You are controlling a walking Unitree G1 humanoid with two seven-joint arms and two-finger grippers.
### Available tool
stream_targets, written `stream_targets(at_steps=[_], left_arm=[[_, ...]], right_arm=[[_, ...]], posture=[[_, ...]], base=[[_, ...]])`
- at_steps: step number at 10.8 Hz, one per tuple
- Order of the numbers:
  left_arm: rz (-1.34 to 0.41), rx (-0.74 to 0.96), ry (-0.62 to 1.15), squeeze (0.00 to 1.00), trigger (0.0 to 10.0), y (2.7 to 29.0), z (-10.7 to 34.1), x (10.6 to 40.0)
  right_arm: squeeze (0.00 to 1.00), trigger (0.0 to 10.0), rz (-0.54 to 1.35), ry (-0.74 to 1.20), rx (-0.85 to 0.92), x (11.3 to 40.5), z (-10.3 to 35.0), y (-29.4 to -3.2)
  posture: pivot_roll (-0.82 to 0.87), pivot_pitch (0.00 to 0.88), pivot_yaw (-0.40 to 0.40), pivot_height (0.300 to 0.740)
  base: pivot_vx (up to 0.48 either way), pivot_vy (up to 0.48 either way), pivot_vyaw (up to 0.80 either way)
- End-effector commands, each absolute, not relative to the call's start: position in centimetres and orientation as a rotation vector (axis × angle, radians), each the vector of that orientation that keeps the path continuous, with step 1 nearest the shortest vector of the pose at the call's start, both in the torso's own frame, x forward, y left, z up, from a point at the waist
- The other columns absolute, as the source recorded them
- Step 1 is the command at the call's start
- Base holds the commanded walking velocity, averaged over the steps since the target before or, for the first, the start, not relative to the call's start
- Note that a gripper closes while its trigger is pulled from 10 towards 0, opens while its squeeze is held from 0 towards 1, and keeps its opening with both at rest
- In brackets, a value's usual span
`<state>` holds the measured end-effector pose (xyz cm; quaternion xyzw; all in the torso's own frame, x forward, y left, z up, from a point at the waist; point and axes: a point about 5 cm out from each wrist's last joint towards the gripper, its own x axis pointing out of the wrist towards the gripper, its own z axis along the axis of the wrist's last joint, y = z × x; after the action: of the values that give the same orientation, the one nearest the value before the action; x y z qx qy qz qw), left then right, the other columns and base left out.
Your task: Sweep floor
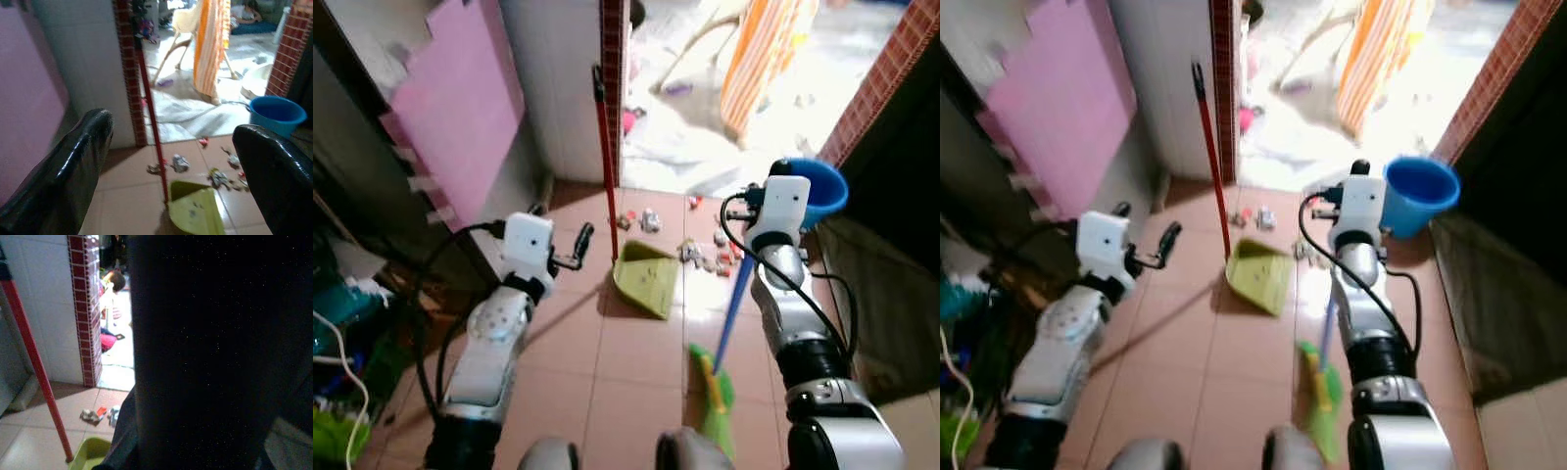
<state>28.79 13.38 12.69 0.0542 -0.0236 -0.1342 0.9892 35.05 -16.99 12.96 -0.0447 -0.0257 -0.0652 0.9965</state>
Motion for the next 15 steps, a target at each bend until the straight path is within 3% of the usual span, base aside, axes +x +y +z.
stream_targets(at_steps=[1, 3, 4, 5, 6, 10, 15], left_arm=[[-0.257, 0.119, -0.023, 0.0, 10.0, 13.95, 12.14, 28.53], [-0.256, 0.116, -0.026, 0.0, 10.0, 13.9, 12.21, 28.57], [-0.256, 0.11, -0.029, 0.0, 10.0, 13.83, 12.29, 28.56], [-0.262, 0.106, -0.035, 0.0, 10.0, 13.76, 12.39, 28.53], [-0.269, 0.113, -0.041, 0.0, 10.0, 13.74, 12.56, 28.56], [-0.265, 0.105, -0.047, 0.0, 10.0, 13.92, 12.7, 28.57], [-0.255, 0.098, -0.032, 0.0, 10.0, 13.18, 12.23, 28.39]], right_arm=[[0.0, 10.0, -0.106, -0.073, -0.071, 35.2, 13.4, -15.95], [0.0, 10.0, -0.113, -0.069, -0.066, 35.19, 13.3, -16.03], [0.0, 0.0, -0.112, -0.076, -0.066, 35.16, 13.31, -16.06], [0.0, 0.0, -0.103, -0.076, -0.059, 35.12, 13.24, -15.93], [0.0, 10.0, -0.108, -0.072, -0.067, 35.14, 13.21, -15.94], [0.0, 10.0, -0.103, -0.064, -0.051, 35.39, 13.32, -16.01], [0.0, 10.0, -0.084, -0.079, -0.072, 35.68, 13.74, -16.02]], posture=[[0.05, 0.112, -0.014, 0.74], [0.05, 0.113, -0.014, 0.74], [0.05, 0.113, -0.014, 0.74], [0.05, 0.111, -0.015, 0.74], [0.05, 0.111, -0.015, 0.74], [0.05, 0.115, -0.021, 0.74], [0.05, 0.113, -0.022, 0.74]], base=[[0.0, 0.0, 0.0], [0.0, 0.0, 0.0], [0.0, 0.0, 0.0], [0.0, 0.0, 0.0], [0.0, 0.0, 0.0], [0.278, 0.0, -0.53], [0.466, 0.0, 0.0]])
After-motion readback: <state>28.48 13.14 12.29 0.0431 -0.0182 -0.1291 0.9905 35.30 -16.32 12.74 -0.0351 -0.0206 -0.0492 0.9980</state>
